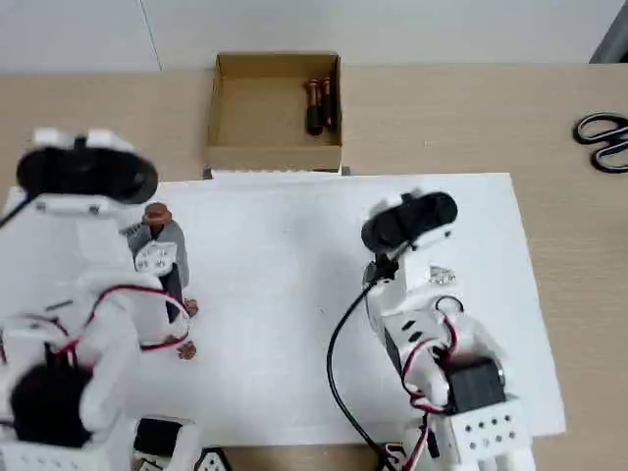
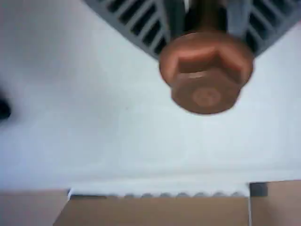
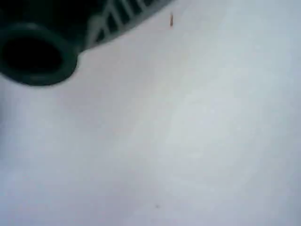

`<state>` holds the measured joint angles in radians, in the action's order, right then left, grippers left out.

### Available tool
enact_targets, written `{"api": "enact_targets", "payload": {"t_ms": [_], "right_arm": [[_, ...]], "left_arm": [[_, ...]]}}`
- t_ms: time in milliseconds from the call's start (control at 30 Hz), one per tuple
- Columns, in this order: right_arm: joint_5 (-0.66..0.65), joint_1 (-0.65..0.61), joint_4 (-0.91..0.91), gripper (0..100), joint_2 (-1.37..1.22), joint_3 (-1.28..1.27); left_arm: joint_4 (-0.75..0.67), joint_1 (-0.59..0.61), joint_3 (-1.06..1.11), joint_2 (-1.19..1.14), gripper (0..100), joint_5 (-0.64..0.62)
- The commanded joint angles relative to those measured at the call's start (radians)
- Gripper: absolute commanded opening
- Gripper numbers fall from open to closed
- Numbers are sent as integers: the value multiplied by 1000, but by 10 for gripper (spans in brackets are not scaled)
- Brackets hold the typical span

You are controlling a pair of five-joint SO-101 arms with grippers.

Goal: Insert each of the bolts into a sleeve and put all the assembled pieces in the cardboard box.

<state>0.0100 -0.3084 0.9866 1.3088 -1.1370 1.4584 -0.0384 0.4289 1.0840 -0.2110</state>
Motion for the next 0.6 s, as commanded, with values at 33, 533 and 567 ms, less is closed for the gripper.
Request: {"api": "enact_targets", "payload": {"t_ms": [33, 533, 567], "right_arm": [[-17, -12, -82, 3, 148, -120], [-46, -177, -154, 3, 495, -393], [-46, -179, -171, 3, 499, -393]], "left_arm": [[-196, -9, 225, 224, 6, -84], [-465, -124, 720, 738, 6, -285], [-463, -133, 720, 732, 6, -301]]}}
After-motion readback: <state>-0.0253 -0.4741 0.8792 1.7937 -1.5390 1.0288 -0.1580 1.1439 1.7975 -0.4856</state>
